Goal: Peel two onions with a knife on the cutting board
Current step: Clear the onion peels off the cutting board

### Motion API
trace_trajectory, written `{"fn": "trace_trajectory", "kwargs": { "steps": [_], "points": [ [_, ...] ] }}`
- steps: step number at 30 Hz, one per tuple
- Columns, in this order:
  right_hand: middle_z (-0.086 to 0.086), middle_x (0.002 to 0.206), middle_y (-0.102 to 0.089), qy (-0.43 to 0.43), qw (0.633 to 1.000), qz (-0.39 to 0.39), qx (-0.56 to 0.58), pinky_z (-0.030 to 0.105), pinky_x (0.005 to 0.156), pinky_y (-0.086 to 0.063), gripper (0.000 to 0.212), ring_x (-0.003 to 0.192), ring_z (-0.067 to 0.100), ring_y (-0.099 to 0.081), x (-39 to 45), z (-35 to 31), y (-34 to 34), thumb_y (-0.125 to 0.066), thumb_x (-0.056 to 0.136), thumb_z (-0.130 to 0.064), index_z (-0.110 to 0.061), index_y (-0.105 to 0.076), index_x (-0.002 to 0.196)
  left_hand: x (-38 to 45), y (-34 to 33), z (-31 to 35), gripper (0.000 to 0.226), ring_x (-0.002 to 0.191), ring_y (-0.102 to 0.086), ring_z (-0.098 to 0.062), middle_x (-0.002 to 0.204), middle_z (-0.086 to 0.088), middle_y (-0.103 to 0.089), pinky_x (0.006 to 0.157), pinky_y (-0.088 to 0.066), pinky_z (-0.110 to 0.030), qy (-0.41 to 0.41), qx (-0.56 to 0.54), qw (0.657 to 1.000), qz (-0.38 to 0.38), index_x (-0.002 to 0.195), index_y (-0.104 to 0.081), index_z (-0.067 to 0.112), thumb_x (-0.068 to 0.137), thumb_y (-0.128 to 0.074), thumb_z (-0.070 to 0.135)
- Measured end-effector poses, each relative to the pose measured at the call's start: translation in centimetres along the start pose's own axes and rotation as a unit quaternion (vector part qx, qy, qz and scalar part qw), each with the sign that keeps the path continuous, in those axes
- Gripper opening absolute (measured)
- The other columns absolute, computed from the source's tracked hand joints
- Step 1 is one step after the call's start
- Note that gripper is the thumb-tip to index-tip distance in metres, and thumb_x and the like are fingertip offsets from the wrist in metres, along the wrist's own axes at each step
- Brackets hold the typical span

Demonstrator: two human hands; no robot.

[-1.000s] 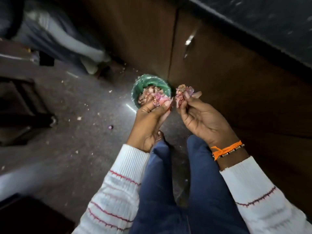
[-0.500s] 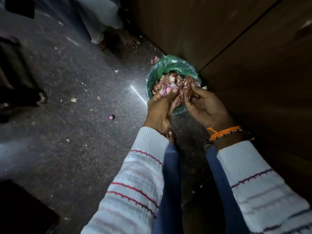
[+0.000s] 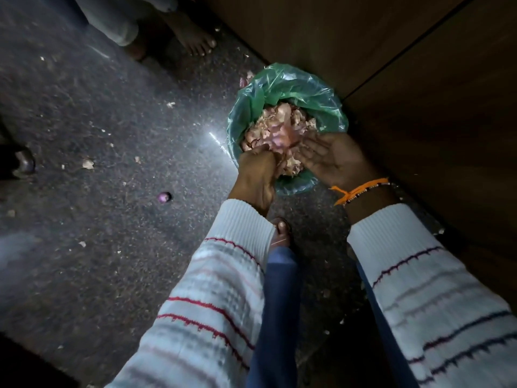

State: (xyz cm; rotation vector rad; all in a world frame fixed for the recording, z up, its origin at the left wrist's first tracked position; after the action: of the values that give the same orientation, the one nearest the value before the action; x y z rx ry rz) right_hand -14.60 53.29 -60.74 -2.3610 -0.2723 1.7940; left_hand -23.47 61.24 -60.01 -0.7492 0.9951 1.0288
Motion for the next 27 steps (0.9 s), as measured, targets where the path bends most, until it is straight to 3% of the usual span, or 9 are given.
{"fn": "trace_trajectory", "kwargs": {
  "steps": [4,6,8,10,13,16,19,23,27],
  "points": [
    [0.017,0.134,-0.05,0.014,1.0,-0.012,-0.021,0.021,0.096,-0.042,0.034,0.124,0.022,-0.049,0.3,0.1,0.9,-0.028,0.097,0.005,0.009,-0.049,0.124,-0.4,-0.5,-0.5,0.022,0.061,-0.065,-0.006,0.079,-0.004,-0.065,0.068,-0.055,-0.019,-0.002,0.02,1.0,-0.023,0.095,-0.062,0.001,0.091,-0.045,-0.014],
    [0.014,0.111,-0.062,0.034,0.999,-0.005,-0.027,0.014,0.08,-0.052,0.022,0.097,0.015,-0.063,0.0,-0.2,1.2,-0.038,0.095,0.006,0.008,-0.057,0.106,-0.9,-0.3,-0.1,0.022,0.05,-0.062,-0.002,0.069,-0.001,-0.065,0.058,-0.055,-0.016,-0.016,0.05,0.999,-0.015,0.08,-0.059,0.006,0.09,-0.05,-0.011],
    [0.004,0.08,-0.064,0.041,0.998,0.024,-0.051,0.011,0.058,-0.053,0.012,0.066,0.005,-0.06,-0.4,-0.5,1.5,-0.05,0.092,0.001,-0.001,-0.062,0.09,-1.4,-0.1,0.3,0.021,0.041,-0.058,0.0,0.052,0.003,-0.064,0.048,-0.051,-0.013,-0.023,0.081,0.996,-0.003,0.077,-0.057,0.008,0.092,-0.051,-0.005],
    [-0.002,0.065,-0.06,0.046,0.994,0.045,-0.087,0.01,0.049,-0.048,0.014,0.056,0.003,-0.054,-0.9,-0.9,1.7,-0.052,0.093,-0.005,-0.009,-0.061,0.083,-2.0,0.0,0.7,0.02,0.035,-0.052,0.0,0.042,0.006,-0.06,0.042,-0.045,-0.013,-0.029,0.121,0.992,0.003,0.077,-0.058,0.008,0.095,-0.05,0.004],
    [0.002,0.105,-0.062,0.051,0.99,0.001,-0.134,0.018,0.075,-0.048,0.029,0.093,0.011,-0.056,-1.9,-1.0,0.7,-0.038,0.096,-0.001,-0.011,-0.059,0.113,-3.3,0.0,1.6,0.025,0.043,-0.056,-0.005,0.054,0.001,-0.063,0.04,-0.044,-0.013,-0.058,0.138,0.989,0.0,0.078,-0.061,0.009,0.096,-0.044,0.001],
    [0.004,0.135,-0.048,0.044,0.988,-0.027,-0.147,0.03,0.091,-0.04,0.038,0.12,0.019,-0.044,-3.6,-0.8,0.2,-0.034,0.096,-0.002,-0.016,-0.053,0.126,-5.2,0.0,2.5,0.029,0.049,-0.06,-0.003,0.076,-0.002,-0.062,0.043,-0.045,-0.013,-0.082,0.125,0.989,-0.011,0.109,-0.06,0.006,0.092,-0.044,-0.011],
    [0.006,0.138,-0.048,0.037,0.992,-0.034,-0.116,0.029,0.094,-0.039,0.034,0.118,0.019,-0.045,-6.2,-0.8,0.2,-0.032,0.098,-0.008,-0.013,-0.055,0.123,-7.7,0.3,2.8,0.034,0.044,-0.059,0.001,0.077,-0.001,-0.061,0.043,-0.046,-0.013,-0.083,0.119,0.989,-0.009,0.121,-0.056,0.006,0.093,-0.043,-0.009],
    [0.008,0.134,-0.052,0.037,0.996,-0.034,-0.067,0.028,0.097,-0.039,0.035,0.127,0.023,-0.046,-11.2,-1.6,1.3,-0.031,0.099,-0.01,-0.007,-0.053,0.126,-12.3,-1.1,2.7,0.031,0.056,-0.061,-0.002,0.082,0.003,-0.063,0.049,-0.05,-0.013,-0.076,0.141,0.987,-0.024,0.121,-0.057,0.009,0.096,-0.042,0.001],
    [0.011,0.108,-0.06,0.081,0.996,-0.026,0.024,0.029,0.101,-0.04,0.034,0.116,0.025,-0.052,-16.4,-4.1,3.6,-0.03,0.098,-0.003,0.005,-0.05,0.124,-17.3,-3.8,2.0,0.03,0.058,-0.062,-0.001,0.083,0.004,-0.064,0.052,-0.05,-0.015,-0.083,0.16,0.982,-0.053,0.114,-0.059,0.015,0.094,-0.041,0.002]
  ]
}}
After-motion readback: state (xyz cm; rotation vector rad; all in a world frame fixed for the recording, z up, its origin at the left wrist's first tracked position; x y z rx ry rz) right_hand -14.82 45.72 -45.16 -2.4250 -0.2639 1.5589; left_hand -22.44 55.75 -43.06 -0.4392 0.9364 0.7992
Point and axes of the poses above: each hand's wrist, its own x-axis towards the middle knuckle, its own y-axis out of the back of the hand, z = x × y, the point moved 10 cm from there along x, towards the middle knuckle
